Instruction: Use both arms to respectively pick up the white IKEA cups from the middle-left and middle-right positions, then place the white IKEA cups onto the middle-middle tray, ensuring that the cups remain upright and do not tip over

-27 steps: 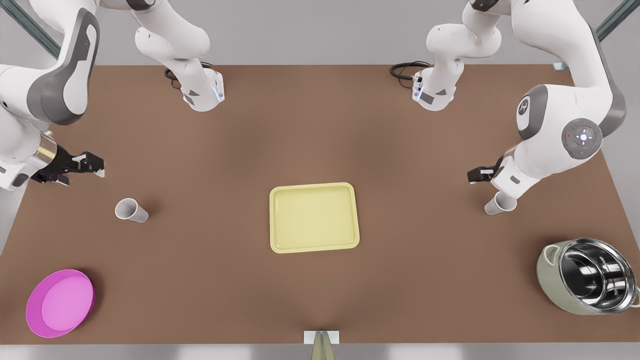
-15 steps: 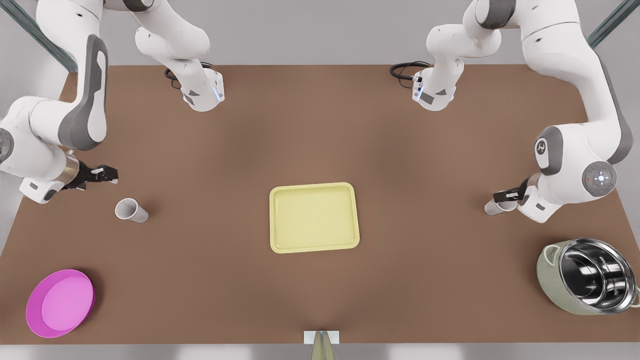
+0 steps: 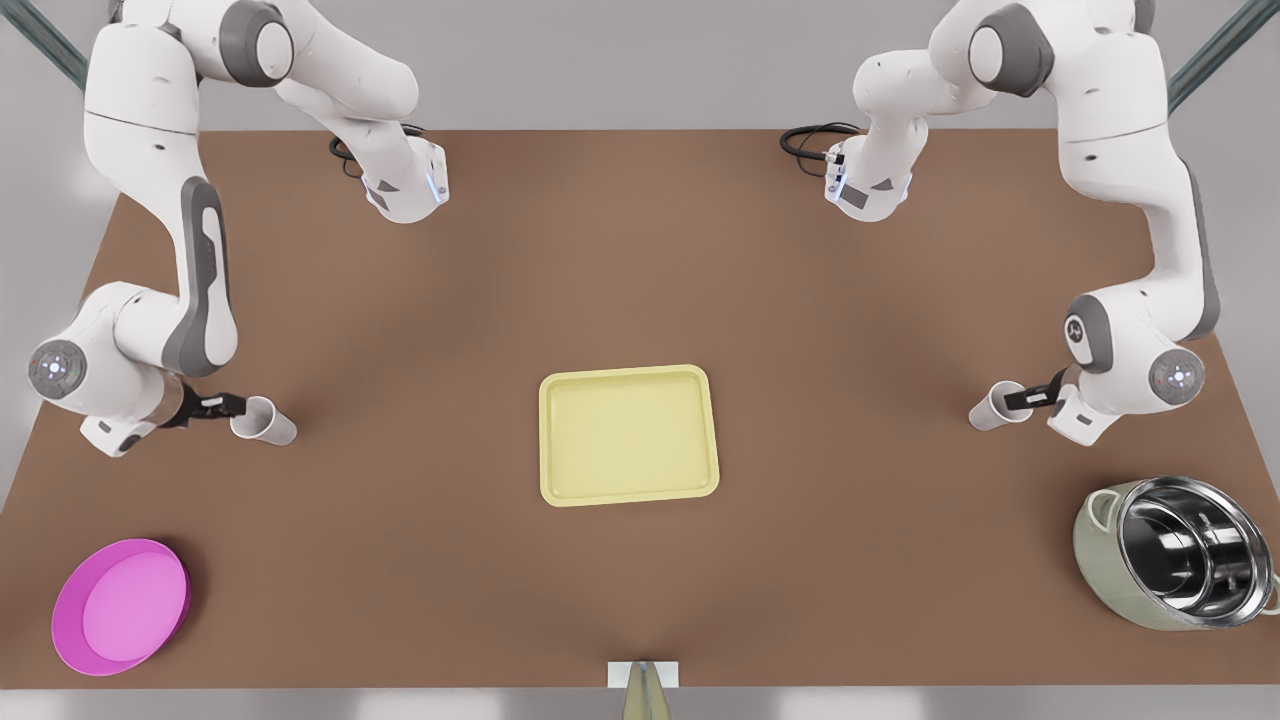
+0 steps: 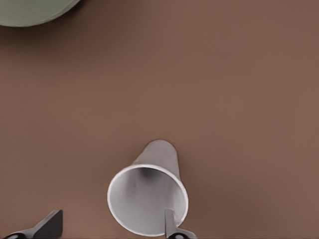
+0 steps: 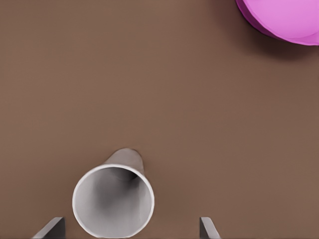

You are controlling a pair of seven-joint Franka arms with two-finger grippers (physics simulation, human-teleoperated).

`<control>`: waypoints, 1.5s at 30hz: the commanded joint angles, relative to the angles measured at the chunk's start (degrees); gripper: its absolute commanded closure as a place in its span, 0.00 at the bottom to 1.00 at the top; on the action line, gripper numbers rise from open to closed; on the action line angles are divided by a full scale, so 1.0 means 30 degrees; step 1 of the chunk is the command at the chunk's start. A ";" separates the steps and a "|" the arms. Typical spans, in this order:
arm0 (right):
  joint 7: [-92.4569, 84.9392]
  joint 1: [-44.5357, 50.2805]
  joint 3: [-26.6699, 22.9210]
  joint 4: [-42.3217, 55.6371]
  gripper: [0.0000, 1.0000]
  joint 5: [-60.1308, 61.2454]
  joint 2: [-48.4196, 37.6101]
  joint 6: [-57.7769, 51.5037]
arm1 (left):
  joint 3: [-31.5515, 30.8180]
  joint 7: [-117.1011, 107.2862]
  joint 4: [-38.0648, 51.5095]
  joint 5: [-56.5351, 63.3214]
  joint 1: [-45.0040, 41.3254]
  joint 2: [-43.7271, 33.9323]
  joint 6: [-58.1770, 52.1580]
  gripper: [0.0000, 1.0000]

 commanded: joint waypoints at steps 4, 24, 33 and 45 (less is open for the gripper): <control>-0.0104 -0.0188 -0.0021 -0.1115 0.00 0.0072 0.0235 0.3425 | 0.0014 0.2192 -0.0399 -0.1068 0.0541 0.0915 0.2437 0.00; -0.0104 -0.0715 0.0038 -0.1291 0.30 0.1331 0.2490 0.3777 | -0.0162 0.1636 0.1238 -0.1800 -0.2827 -0.0200 0.0009 0.79; -0.0046 -0.0305 0.0214 -0.1028 0.79 0.1302 0.2461 0.3074 | -0.8921 -1.3686 0.7833 -0.2298 -0.4029 0.3376 -0.3775 0.78; 0.3118 0.7545 0.0243 0.2546 0.79 0.3236 0.2403 -0.0676 | -1.1852 -1.6294 0.7687 -0.3178 -0.4645 0.5515 0.2994 0.78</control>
